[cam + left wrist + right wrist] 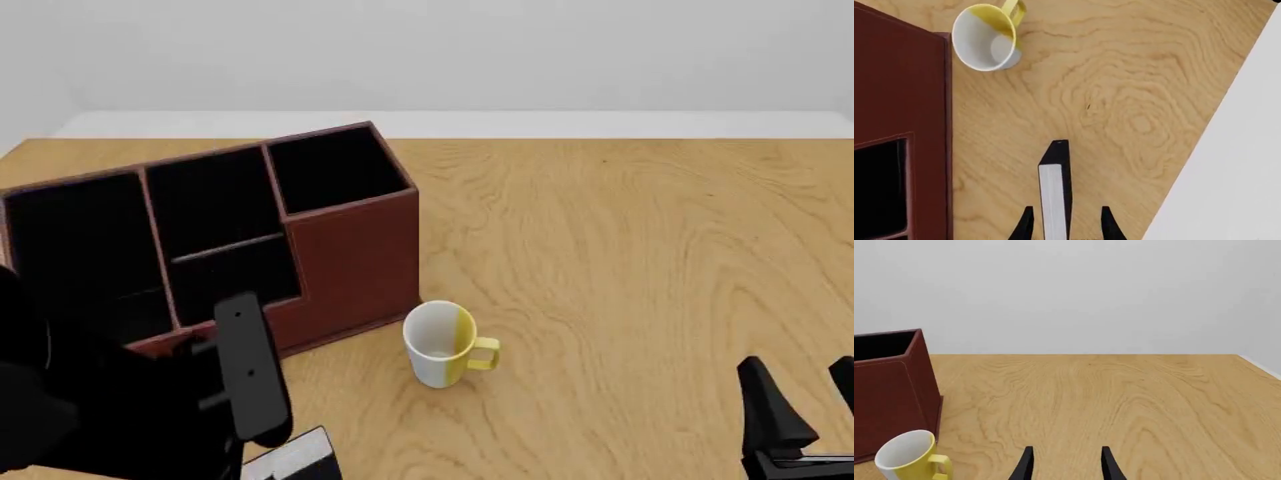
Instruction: Pick up the book and place it in the front compartment of the caddy.
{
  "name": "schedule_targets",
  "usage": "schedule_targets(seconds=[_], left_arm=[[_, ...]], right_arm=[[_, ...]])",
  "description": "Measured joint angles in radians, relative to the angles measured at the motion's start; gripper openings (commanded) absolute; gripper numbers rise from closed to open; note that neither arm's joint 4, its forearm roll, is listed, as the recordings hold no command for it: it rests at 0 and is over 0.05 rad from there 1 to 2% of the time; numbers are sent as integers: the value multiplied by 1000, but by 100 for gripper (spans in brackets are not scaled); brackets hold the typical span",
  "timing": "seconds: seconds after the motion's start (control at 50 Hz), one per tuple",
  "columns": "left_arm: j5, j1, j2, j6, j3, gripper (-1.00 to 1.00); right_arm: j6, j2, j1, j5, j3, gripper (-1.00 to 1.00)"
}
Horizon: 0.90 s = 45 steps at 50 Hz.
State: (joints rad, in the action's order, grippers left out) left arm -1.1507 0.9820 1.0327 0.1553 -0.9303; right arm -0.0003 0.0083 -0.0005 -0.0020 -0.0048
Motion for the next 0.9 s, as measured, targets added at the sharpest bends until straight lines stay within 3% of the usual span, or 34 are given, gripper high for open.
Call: schedule_targets(seconds=[0.9], left_arm=[[147,-78,-1,2,198,100]], right_arm=[[0,0,0,0,0,100]])
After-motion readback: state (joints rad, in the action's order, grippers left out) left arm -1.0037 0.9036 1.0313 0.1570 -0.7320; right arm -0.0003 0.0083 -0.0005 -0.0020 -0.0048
